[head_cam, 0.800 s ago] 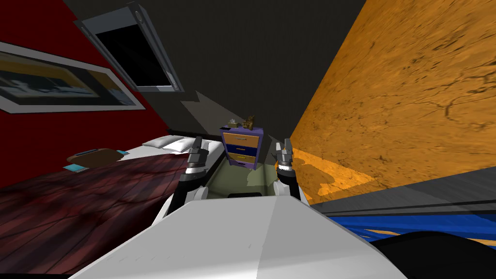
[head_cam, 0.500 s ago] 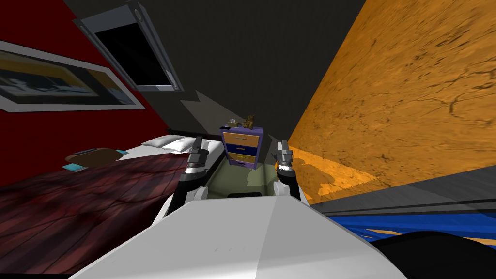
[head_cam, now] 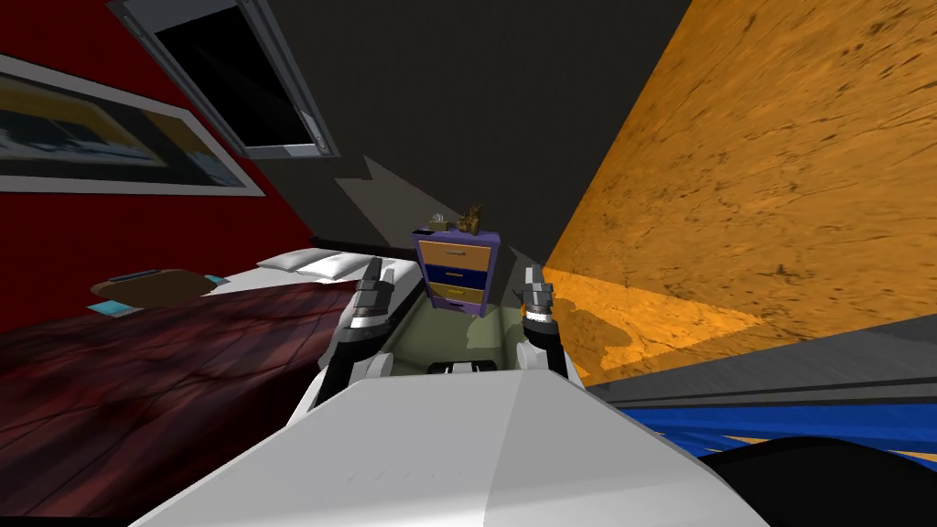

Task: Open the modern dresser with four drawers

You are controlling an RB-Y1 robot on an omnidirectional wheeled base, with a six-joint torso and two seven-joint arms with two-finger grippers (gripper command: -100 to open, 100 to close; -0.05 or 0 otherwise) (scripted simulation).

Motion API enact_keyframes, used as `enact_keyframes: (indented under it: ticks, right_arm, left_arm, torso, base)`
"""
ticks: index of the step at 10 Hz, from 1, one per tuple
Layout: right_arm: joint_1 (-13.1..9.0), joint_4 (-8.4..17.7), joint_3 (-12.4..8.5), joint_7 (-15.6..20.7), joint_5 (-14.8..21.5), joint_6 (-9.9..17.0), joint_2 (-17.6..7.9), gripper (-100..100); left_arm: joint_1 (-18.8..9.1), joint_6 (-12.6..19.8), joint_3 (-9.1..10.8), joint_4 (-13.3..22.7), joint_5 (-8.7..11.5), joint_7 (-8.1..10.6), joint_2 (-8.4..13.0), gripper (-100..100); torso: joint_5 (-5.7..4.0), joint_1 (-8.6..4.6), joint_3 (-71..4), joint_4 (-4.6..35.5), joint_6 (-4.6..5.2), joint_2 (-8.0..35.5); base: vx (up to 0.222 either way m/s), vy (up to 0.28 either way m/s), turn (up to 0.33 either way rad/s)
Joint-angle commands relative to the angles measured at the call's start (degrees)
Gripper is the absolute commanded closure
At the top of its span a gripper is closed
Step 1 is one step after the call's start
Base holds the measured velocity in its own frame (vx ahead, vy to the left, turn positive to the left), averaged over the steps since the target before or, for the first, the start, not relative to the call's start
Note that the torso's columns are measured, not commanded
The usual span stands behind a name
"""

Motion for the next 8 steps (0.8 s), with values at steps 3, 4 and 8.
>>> enact_keyframes:
  ticks: [3,4,8]
  right_arm:
    - [0.01,0.02,0.00,0.00,0.00,0.00,0.00,0]
    - [0.01,0.03,0.00,0.00,0.00,0.01,0.00,0]
    - [0.02,0.03,0.00,0.00,0.00,0.00,0.00,0]
  left_arm:
    - [-0.46,-0.94,-0.07,2.29,-0.07,-0.23,3.13,-100]
    - [-0.68,-1.40,-0.11,3.36,-0.11,-0.34,3.91,-100]
    - [-1.82,-3.95,-0.32,9.07,-0.32,-0.96,6.15,-100]
  torso:
    - [0.00,0.01,-20.90,10.33,0.00,10.32]
    - [0.00,0.01,-22.06,10.88,0.00,10.80]
    - [-0.01,-0.02,-22.32,11.13,0.00,11.10]
  base:
    - [0.026,-0.002,-0.008]
    - [0.062,0.002,-0.014]
    - [0.091,-0.004,-0.019]
